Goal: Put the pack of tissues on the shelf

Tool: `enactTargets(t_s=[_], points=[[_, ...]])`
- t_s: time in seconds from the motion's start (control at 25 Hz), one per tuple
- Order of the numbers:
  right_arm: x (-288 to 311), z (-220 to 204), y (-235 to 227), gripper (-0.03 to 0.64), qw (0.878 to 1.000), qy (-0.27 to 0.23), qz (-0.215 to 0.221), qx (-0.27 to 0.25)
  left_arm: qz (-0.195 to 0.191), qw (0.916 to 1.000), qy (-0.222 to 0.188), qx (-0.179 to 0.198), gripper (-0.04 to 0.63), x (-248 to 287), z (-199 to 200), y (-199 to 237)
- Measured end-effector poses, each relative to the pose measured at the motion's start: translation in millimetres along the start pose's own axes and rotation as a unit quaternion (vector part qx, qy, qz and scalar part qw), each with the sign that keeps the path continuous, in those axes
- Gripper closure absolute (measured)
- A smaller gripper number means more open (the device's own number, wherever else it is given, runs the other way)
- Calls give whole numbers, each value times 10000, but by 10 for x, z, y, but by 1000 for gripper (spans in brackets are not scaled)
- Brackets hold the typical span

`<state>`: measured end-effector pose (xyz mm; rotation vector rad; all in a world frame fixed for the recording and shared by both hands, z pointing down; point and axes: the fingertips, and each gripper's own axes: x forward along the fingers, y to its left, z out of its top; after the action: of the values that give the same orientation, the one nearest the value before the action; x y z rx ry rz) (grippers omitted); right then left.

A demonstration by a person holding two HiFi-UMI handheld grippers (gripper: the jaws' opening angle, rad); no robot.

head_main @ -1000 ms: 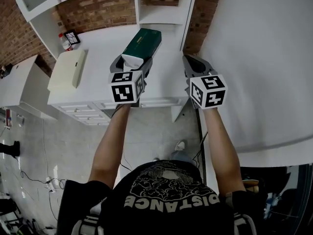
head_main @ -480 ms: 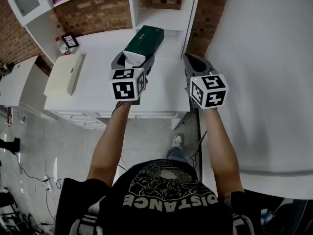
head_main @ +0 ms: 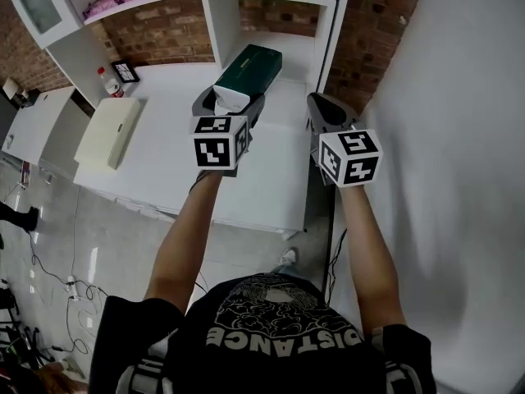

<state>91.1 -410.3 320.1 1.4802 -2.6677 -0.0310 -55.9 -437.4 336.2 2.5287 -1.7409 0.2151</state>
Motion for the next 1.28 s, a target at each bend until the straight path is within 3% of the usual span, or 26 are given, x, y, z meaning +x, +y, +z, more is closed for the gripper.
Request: enactTargets(t_s=[0.52,1.28], points=[[594,-15,-297,612,9979,18,654,-33,481,9987,110,-82,172,492,40,124],[931,66,-224,613,9995,-9,310,-105,2,10000,-18,-44,172,873,145,349]])
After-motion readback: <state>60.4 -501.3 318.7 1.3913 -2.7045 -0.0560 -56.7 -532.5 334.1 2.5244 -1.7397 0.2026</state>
